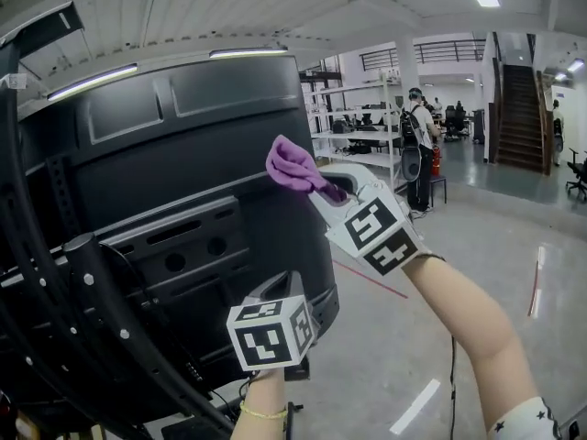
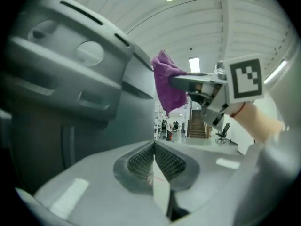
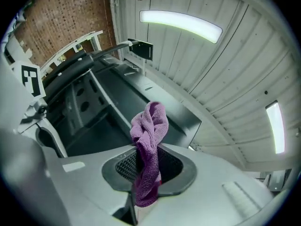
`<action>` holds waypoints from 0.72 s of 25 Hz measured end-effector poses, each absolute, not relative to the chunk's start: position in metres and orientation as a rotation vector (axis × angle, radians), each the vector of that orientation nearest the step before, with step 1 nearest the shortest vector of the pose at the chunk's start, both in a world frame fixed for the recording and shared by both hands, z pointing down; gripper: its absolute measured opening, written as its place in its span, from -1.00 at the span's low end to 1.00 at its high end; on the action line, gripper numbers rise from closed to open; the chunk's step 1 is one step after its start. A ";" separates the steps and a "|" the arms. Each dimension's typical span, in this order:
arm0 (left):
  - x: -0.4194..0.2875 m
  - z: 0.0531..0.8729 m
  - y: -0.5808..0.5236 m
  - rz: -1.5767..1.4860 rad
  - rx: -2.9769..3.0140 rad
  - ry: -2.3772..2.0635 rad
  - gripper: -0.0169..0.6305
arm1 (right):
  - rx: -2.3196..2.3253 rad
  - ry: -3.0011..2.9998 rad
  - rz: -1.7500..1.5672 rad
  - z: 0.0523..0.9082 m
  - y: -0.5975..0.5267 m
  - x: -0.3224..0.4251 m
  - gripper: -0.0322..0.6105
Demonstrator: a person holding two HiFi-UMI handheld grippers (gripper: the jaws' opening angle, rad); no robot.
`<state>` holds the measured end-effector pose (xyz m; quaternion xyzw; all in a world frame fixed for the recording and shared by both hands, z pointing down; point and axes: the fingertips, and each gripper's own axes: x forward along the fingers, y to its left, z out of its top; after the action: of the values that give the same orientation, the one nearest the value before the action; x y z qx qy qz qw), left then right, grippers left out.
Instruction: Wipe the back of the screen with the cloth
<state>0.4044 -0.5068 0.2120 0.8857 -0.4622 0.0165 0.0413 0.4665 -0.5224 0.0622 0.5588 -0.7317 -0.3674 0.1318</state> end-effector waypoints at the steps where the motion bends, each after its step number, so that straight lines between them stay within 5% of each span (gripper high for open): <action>1: 0.412 0.195 -0.511 0.042 2.726 -1.435 -0.92 | 1.634 -2.115 -1.104 0.044 -0.532 0.471 -0.70; 10: 0.444 0.077 -0.552 -0.022 2.741 -1.697 -0.92 | 1.610 -1.880 -1.516 -0.082 -0.577 0.476 -0.70; 18: 0.427 0.092 -0.562 -0.025 2.653 -1.815 -0.92 | 1.512 -1.871 -1.529 -0.083 -0.610 0.460 -0.70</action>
<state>0.4265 -0.5624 0.0919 0.8248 -0.5642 -0.0078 -0.0363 0.4599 -0.6100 -0.0827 0.5247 -0.6494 -0.5308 0.1452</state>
